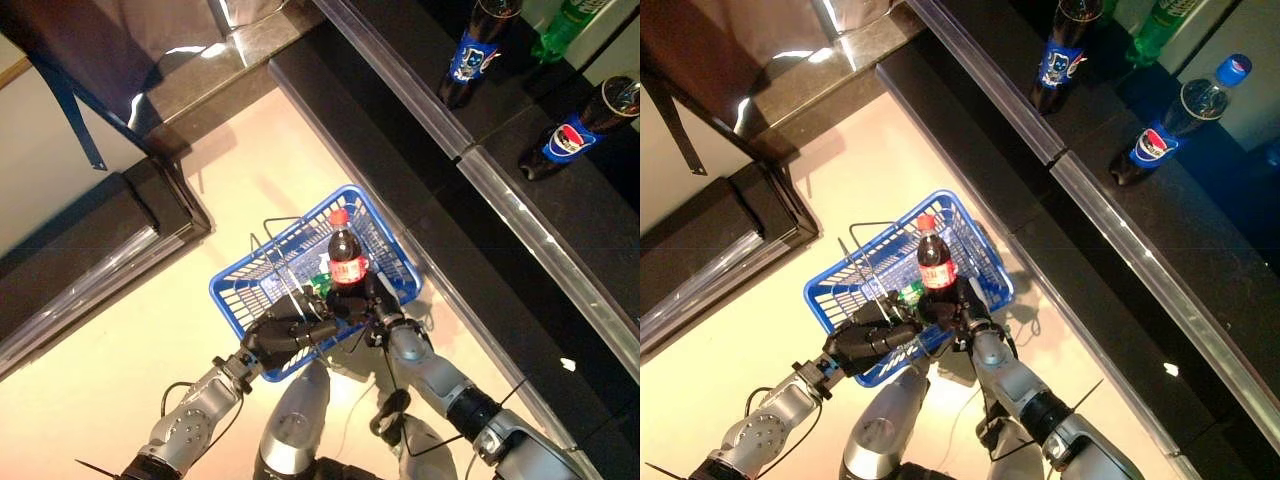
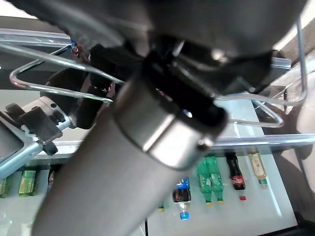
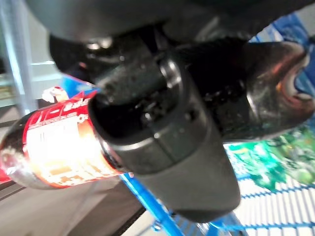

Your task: Pick up the drink and place into the basket.

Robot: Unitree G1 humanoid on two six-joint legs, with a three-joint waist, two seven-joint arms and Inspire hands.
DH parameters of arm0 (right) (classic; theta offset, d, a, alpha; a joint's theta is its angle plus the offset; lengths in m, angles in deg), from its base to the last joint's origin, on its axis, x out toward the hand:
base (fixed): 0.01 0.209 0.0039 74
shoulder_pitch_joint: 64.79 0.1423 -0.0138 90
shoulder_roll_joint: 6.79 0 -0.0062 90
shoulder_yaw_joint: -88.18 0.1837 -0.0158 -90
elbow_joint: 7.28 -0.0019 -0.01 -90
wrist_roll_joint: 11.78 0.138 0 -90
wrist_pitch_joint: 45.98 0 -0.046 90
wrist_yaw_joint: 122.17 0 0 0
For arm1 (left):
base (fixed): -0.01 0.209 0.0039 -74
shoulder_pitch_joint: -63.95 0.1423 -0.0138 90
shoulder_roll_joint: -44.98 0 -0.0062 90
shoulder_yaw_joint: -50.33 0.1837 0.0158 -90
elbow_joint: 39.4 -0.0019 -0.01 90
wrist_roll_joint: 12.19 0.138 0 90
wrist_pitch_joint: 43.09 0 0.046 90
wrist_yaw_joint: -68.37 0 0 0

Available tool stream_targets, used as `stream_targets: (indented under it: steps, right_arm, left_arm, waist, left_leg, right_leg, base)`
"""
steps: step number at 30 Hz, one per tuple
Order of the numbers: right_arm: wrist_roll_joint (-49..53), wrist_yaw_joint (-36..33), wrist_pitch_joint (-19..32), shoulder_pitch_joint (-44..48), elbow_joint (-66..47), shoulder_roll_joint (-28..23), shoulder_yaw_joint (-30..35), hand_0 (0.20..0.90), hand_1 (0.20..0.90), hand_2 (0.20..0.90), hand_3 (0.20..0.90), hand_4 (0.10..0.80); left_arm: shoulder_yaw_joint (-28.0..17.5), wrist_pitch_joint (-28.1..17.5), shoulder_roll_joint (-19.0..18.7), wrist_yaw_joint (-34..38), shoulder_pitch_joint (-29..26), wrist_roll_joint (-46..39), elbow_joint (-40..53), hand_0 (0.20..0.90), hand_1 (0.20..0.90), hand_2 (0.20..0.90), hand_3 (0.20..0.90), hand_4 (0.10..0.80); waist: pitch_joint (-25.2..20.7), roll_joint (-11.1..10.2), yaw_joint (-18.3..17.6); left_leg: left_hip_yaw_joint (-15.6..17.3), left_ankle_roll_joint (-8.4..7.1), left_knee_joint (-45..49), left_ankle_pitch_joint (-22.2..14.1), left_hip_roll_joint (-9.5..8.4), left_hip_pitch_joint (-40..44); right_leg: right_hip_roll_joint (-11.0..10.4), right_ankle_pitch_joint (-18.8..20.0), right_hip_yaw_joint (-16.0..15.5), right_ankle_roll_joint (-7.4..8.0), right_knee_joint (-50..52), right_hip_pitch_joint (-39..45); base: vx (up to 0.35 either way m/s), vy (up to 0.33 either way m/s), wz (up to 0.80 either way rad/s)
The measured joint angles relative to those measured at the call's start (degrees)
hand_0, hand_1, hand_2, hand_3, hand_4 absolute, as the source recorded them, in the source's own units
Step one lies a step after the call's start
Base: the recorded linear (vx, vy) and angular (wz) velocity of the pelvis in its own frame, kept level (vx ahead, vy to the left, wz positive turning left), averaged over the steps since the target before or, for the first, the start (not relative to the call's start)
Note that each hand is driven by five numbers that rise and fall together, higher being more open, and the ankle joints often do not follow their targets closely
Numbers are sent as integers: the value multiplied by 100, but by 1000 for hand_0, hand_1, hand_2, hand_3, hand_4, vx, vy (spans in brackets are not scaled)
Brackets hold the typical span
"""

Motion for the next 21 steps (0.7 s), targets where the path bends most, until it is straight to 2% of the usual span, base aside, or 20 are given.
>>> stream_targets:
  steps: [9, 12, 21]
  right_arm:
    - [654, 1134, -735, 275, 581, 81, -128, 300, 300, 300, 200, 100]
    - [825, 1253, -805, 272, 673, 83, -186, 300, 300, 300, 200, 100]
    - [2761, 1402, -814, 369, 1358, 320, 46, 300, 300, 300, 200, 100]
  left_arm:
    - [3, 208, -40, -17, -7, 183, 0, 300, 300, 300, 200, 100]
    - [6, 313, -55, -30, -7, 278, 0, 300, 300, 300, 200, 100]
    - [24, 622, -236, -286, -41, 256, 130, 300, 300, 300, 200, 100]
  waist:
    - [0, 1, 130]
    - [0, 1, 223]
    - [1, 3, 282]
  left_leg:
    - [-52, -4, 1, 2, -26, -1]
    - [-78, -5, -3, 2, -34, -5]
    - [-153, -7, 9, 8, -79, -24]
  right_leg:
    - [-37, -61, -101, 0, 71, 7]
    - [-58, -75, -143, 0, 70, 21]
    - [-80, -95, -163, 14, 73, 47]
  base:
    - [7, -18, 3]
    - [8, -8, 6]
    - [6, 17, 4]
